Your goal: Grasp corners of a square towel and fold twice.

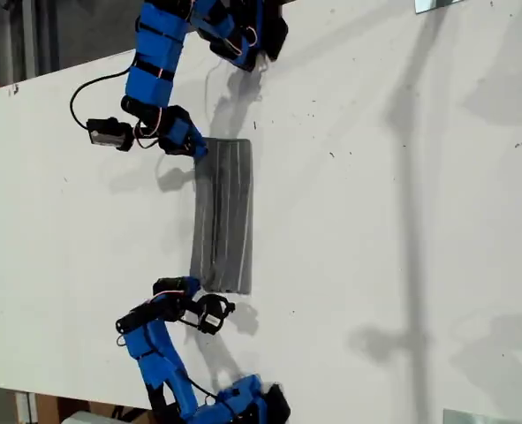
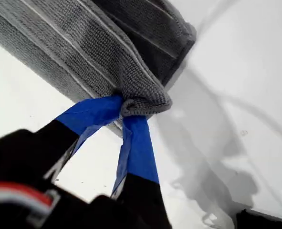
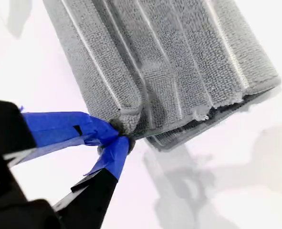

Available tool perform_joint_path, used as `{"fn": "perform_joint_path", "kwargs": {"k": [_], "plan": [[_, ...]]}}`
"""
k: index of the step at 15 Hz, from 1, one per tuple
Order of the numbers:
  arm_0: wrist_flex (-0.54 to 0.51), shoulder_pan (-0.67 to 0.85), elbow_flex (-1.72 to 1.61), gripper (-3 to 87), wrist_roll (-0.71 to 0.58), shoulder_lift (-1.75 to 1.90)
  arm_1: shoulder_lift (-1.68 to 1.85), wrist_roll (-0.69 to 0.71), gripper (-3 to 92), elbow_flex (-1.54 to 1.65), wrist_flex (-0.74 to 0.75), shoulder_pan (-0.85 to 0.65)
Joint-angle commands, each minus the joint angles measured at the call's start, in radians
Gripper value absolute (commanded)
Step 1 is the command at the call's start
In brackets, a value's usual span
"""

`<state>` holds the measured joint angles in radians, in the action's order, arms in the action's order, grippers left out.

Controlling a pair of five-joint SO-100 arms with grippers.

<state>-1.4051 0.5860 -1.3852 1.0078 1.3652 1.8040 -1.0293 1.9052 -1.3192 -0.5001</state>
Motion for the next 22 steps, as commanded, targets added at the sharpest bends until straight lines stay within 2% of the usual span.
{"fn": "perform_joint_path", "kwargs": {"k": [1, 3, 7, 8, 10, 15, 19, 22], "plan": [[-0.069, -0.069, 0.052, -0.3, 0.054, 0.126, 0.089, -0.017, -0.1, -0.046, -0.034, 0.043], [-0.069, -0.107, 0.009, -0.3, 0.078, 0.161, 0.129, -0.048, -0.1, 0.005, -0.040, 0.089], [0.012, -0.114, -0.126, -0.3, 0.084, 0.167, 0.175, -0.061, 0.8, 0.089, -0.025, 0.100], [0.015, -0.114, -0.132, 4.1, 0.083, 0.167, 0.176, -0.058, 9.6, 0.091, -0.021, 0.104], [0.011, -0.121, -0.123, 9.9, 0.072, 0.172, 0.172, -0.057, 16.0, 0.083, -0.021, 0.117], [-0.060, -0.156, -0.067, 13.8, 0.087, 0.219, 0.179, -0.061, 21.7, 0.012, -0.080, 0.160], [-0.153, -0.155, -0.017, 13.8, 0.097, 0.284, 0.232, 0.021, 27.4, 0.023, -0.153, 0.021], [-0.152, -0.138, -0.107, 13.8, 0.094, 0.347, 0.276, 0.041, 28.3, 0.235, -0.040, -0.051]]}}
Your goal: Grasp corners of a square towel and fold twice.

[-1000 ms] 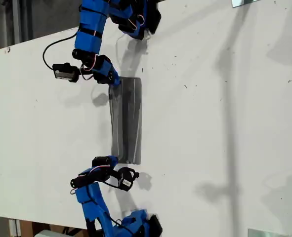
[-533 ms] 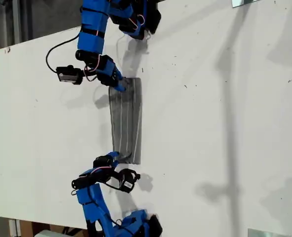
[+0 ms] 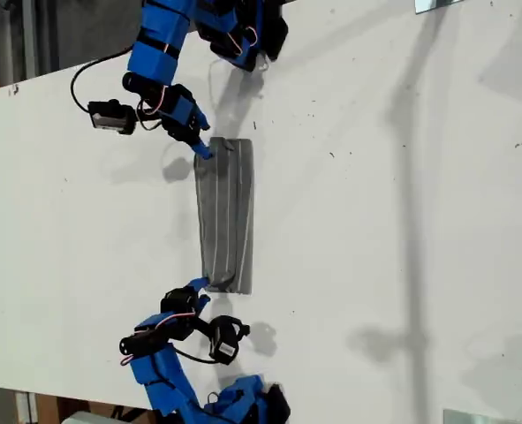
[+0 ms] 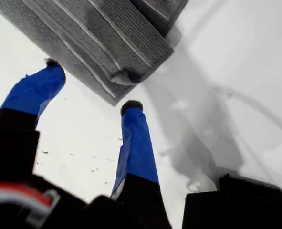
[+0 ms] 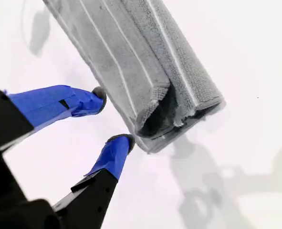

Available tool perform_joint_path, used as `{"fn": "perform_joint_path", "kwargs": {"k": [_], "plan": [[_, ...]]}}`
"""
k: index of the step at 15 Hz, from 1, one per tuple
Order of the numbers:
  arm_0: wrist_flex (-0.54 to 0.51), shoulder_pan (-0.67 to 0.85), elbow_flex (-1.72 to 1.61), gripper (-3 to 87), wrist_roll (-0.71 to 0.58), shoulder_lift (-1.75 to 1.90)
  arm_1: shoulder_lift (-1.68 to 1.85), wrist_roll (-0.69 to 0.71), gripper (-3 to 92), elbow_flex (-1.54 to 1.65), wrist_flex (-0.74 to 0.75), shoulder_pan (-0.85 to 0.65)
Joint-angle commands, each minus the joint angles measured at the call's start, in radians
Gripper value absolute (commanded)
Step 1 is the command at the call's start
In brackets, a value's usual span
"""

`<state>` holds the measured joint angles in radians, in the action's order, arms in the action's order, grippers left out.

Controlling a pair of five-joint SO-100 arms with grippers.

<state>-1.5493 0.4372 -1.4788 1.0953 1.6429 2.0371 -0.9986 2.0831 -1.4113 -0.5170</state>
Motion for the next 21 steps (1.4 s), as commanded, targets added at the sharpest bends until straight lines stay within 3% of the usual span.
{"fn": "perform_joint_path", "kwargs": {"k": [1, 6, 12, 17, 21], "plan": [[-0.003, 0.017, -0.071, 13.8, 0.015, 0.109, 0.049, 0.014, 28.4, 0.133, 0.100, -0.055], [0.089, 0.035, -0.523, 13.8, 0.097, 0.515, 0.202, -0.032, 30.4, 0.373, 0.170, -0.028], [0.095, 0.003, -1.009, 15.2, 0.255, 1.103, 0.265, -0.098, 30.4, 0.420, 0.186, 0.066], [0.086, -0.057, -1.121, 16.2, 0.333, 1.296, -0.067, -0.094, 30.7, 0.367, 0.428, 0.074], [0.087, -0.067, -1.132, 16.3, 0.344, 1.335, -0.236, -0.044, 31.3, 0.229, 0.443, 0.018]]}}
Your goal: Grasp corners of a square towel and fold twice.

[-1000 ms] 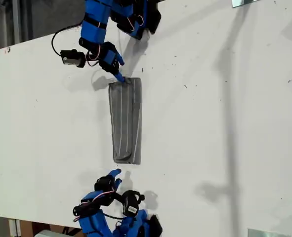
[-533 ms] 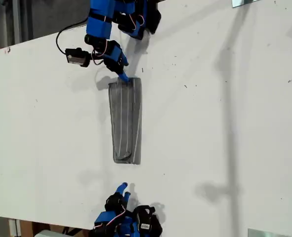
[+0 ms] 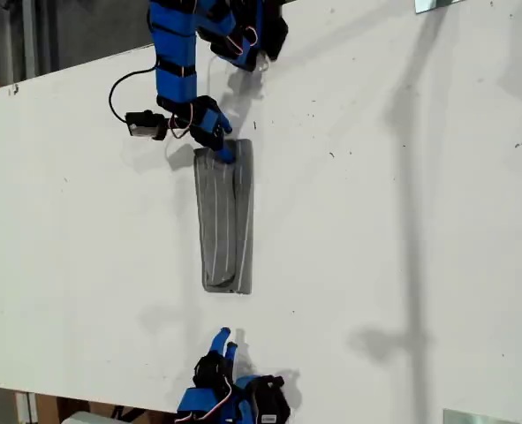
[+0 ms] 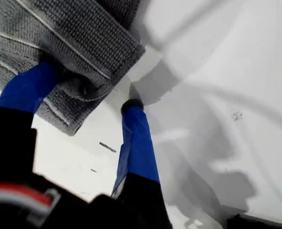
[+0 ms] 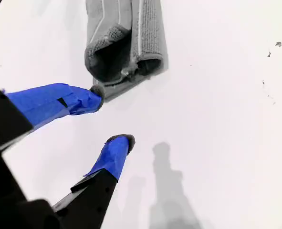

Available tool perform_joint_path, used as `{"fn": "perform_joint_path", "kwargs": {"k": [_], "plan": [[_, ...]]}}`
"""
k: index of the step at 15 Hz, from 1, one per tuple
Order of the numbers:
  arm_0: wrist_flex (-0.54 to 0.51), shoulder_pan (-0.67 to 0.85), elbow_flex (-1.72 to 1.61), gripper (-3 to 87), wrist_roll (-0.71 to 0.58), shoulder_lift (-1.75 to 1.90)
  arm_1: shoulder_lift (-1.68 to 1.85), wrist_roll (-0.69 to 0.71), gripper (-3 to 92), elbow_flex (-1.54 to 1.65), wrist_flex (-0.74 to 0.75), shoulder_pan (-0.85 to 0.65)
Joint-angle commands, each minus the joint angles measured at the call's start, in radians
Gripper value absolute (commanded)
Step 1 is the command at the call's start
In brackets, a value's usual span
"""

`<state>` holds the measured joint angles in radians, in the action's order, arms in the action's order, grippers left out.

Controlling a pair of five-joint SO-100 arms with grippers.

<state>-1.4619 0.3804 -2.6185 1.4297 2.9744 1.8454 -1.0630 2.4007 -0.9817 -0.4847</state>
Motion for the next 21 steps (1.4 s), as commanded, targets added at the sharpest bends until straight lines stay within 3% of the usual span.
{"fn": "perform_joint_path", "kwargs": {"k": [1, 5, 6, 8, 11, 17, 21], "plan": [[0.003, -0.014, 0.005, 16.3, 0.009, 0.003, -0.109, 0.032, 31.4, -0.147, 0.014, -0.014], [0.006, -0.025, -0.002, 16.2, 0.015, 0.009, -0.314, 0.066, 29.2, -0.324, -0.038, -0.025], [0.006, -0.026, -0.002, 16.2, 0.014, 0.009, -0.319, 0.066, 24.8, -0.324, -0.051, -0.026], [0.006, -0.026, -0.002, 16.2, 0.012, 0.014, -0.328, 0.055, 7.6, -0.313, -0.083, -0.034], [0.002, -0.029, 0.000, 16.2, 0.015, 0.017, -0.304, 0.040, -0.1, -0.270, -0.100, -0.041], [0.000, -0.028, 0.003, 16.2, 0.012, 0.017, -0.023, 0.000, -0.1, -0.150, -0.198, -0.051], [0.000, -0.031, 0.003, 16.3, 0.011, 0.017, 0.057, 0.012, -0.1, -0.371, -0.360, 0.006]]}}
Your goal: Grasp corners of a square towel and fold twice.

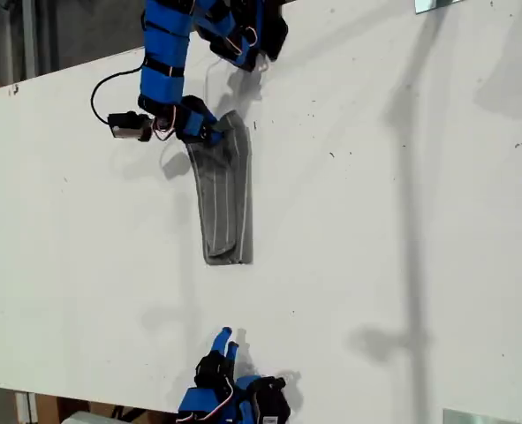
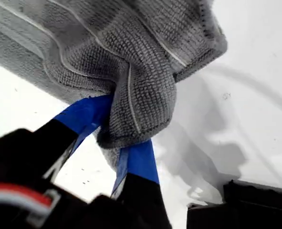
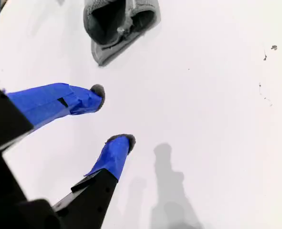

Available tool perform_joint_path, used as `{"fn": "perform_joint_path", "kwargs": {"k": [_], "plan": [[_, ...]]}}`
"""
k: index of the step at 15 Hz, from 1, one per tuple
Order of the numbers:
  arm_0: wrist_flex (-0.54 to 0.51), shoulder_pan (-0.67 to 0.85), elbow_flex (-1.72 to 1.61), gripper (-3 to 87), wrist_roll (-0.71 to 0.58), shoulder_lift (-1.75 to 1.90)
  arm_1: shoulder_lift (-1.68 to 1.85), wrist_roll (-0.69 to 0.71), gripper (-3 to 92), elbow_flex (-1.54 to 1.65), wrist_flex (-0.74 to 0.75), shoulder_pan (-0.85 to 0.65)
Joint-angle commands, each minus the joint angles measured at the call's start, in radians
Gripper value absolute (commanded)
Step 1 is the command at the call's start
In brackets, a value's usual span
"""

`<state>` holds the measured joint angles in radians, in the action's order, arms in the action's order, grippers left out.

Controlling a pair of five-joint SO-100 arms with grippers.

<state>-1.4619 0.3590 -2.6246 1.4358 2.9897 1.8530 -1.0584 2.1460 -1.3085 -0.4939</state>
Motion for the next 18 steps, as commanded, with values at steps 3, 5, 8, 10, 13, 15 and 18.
{"fn": "perform_joint_path", "kwargs": {"k": [3, 5, 8, 10, 13, 15, 18], "plan": [[0.000, -0.009, 0.009, 16.3, 0.002, 0.003, 0.038, 0.012, -0.1, -0.304, -0.120, 0.063], [0.002, -0.009, 0.009, 16.3, 0.000, 0.006, -0.034, 0.035, -0.1, -0.466, -0.172, 0.087], [0.002, -0.017, 0.005, 16.3, 0.003, 0.011, -0.264, 0.100, -0.1, -0.776, -0.230, 0.117], [0.002, -0.020, 0.005, 16.4, 0.005, 0.018, -0.416, 0.143, -0.1, -0.945, -0.239, 0.135], [0.002, -0.023, 0.002, 16.4, 0.003, 0.026, -0.606, 0.201, -0.1, -1.144, -0.242, 0.163], [0.002, -0.025, 0.000, 16.3, 0.005, 0.029, -0.663, 0.256, -0.1, -1.233, -0.221, 0.192], [0.002, -0.026, -0.002, 16.3, 0.011, 0.031, -0.652, 0.316, -0.1, -1.241, -0.175, 0.209]]}}
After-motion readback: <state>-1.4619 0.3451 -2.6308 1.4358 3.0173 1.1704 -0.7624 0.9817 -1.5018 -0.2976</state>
